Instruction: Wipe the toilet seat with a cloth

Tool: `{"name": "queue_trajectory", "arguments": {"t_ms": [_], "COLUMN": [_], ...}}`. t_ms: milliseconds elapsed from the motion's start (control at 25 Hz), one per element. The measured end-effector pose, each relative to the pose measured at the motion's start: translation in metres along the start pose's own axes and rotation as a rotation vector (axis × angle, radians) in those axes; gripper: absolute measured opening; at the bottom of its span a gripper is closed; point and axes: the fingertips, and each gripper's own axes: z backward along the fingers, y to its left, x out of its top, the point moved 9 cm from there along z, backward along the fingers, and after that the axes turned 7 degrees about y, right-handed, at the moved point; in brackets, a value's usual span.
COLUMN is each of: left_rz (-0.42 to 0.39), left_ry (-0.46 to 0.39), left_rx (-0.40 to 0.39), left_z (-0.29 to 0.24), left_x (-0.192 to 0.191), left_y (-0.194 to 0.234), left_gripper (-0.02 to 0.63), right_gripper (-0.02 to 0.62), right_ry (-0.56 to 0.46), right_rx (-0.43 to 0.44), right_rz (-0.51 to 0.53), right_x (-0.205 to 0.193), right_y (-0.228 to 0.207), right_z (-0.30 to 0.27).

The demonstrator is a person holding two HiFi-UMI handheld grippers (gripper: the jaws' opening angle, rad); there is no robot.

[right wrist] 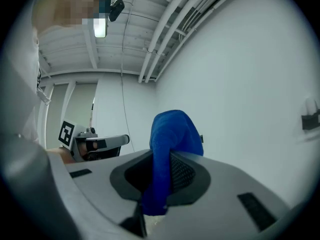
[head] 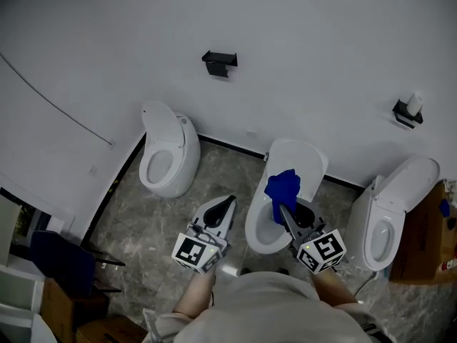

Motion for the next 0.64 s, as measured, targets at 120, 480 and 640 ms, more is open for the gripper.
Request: {"name": "queue_trajectory", "arguments": {"t_ms": [120, 480, 640], "left_rz": [-0.010, -0.004, -0.011], "left_ry": [0.000, -0.004, -0.015], "left_rx": [-0.011, -0.019, -0.017], "left_z": [0.009, 0.025, 0.030], "left_x": [-0.002, -0.006, -0.009], "left_y": [0.006, 0.021, 0.031], "left_gripper": [0.008, 0.008, 0.008], "right_gripper": [0.051, 0.051, 0.051], "right_ry": [-0.004, -0.002, -0.011], "right_rx": [-0.016, -0.032, -0.033], "right_rz": [0.006, 0.015, 0.018], "right_x": [-0.001, -0.006, -0.010], "right_y": [0.007, 0.028, 0.032], "right_z": [-0.004, -0.016, -0.025]}}
